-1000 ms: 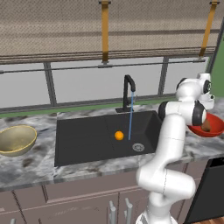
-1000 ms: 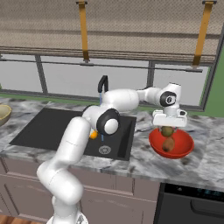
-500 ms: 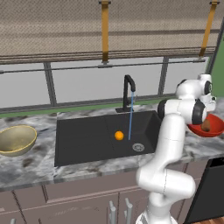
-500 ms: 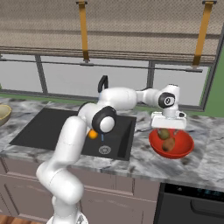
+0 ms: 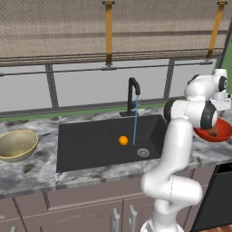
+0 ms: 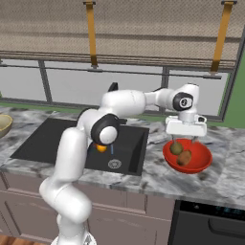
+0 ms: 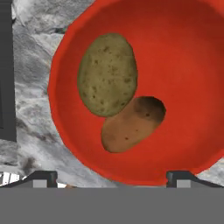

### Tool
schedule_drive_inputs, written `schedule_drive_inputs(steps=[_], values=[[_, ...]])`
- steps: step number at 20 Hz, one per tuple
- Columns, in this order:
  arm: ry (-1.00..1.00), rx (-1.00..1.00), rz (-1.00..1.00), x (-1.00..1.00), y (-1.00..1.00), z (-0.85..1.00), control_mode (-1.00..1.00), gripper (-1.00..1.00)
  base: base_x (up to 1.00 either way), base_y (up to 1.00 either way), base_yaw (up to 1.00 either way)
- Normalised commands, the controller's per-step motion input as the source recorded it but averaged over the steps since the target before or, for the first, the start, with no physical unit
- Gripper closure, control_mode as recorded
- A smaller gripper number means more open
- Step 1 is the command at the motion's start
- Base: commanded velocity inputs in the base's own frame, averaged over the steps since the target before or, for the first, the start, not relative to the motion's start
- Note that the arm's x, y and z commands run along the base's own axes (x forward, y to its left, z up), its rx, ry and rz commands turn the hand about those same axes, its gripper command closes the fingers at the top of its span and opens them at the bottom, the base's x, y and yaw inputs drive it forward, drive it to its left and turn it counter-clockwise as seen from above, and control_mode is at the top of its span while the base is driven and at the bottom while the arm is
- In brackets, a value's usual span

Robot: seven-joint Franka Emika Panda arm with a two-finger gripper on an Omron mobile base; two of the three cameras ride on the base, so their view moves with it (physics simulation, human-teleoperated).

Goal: Pick the potatos from the sink and place them in one bowl. Place the orange in the other bowl. Then turn off the sink faucet.

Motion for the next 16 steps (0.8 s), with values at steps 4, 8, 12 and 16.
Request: schedule_drive_inputs(steps=[4,8,12,16], values=[[-0.01,-0.04,0.00,-0.49,0.40,0.62,-1.00,-1.00,0.00,0.00,0.00],[-0.02,-0.02,0.00,-0.56,0.67,0.32,-1.00,-1.00,0.00,0.00,0.00],[-0.06,0.00,0.00,-0.39,0.92,0.02,-1.00,-1.00,0.00,0.00,0.00],[-0.12,0.00,0.00,-0.36,1.00,0.00,-1.00,-1.00,0.00,0.00,0.00]])
